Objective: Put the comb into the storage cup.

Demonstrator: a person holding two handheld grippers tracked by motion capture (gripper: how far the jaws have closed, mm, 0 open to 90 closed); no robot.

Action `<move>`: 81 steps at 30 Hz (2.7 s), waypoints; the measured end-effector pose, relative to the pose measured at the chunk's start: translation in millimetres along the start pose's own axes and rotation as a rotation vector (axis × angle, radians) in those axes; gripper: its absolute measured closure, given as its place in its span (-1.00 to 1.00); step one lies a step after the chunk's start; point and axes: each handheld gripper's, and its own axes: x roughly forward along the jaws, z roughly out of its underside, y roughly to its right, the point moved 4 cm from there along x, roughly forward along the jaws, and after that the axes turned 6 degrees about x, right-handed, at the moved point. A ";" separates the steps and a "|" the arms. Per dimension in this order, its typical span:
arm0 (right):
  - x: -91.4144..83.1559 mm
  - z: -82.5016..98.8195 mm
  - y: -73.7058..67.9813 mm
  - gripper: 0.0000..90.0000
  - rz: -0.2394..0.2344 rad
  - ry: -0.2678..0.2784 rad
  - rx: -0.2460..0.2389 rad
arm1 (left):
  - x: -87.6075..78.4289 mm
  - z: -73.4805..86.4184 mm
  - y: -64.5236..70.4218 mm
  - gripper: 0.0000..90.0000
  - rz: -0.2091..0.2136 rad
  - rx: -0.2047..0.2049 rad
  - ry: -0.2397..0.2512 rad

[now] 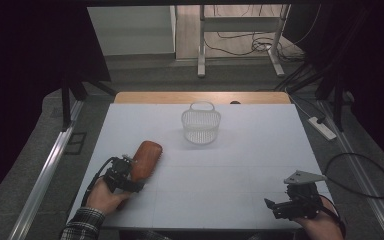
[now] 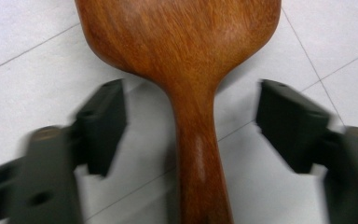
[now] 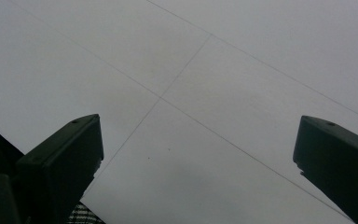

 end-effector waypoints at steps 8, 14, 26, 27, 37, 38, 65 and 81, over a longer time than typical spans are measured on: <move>0.2 0.0 -0.1 -0.96 0.000 -0.002 -0.003 | -0.5 1.0 -0.6 0.28 0.009 -0.001 -0.002; 0.4 0.0 -0.3 -0.96 0.000 -0.002 -0.006 | 0.2 1.7 -2.6 0.51 0.001 0.006 -0.016; 0.4 0.0 -0.6 -0.96 -0.004 -0.003 -0.011 | -2.5 1.0 -6.4 0.60 0.000 0.022 -0.014; 0.4 0.0 -0.6 -0.96 -0.004 -0.003 -0.011 | -2.9 1.0 -6.6 0.60 -0.003 0.029 -0.011; 0.2 0.1 -0.7 -0.96 -0.006 -0.002 -0.013 | -7.8 -2.9 -1.2 0.61 -0.017 0.070 0.022; 0.2 0.1 -0.7 -0.96 -0.006 -0.002 -0.013 | -8.4 -2.9 -1.5 0.61 -0.013 0.069 0.025; -0.5 0.0 0.0 -0.96 -0.007 0.003 -0.004 | -38.0 -12.4 13.0 0.60 0.083 0.123 0.272; -5.4 -0.8 -1.0 -1.00 -0.031 0.054 -0.012 | -54.6 -19.2 30.3 0.61 0.109 0.179 0.360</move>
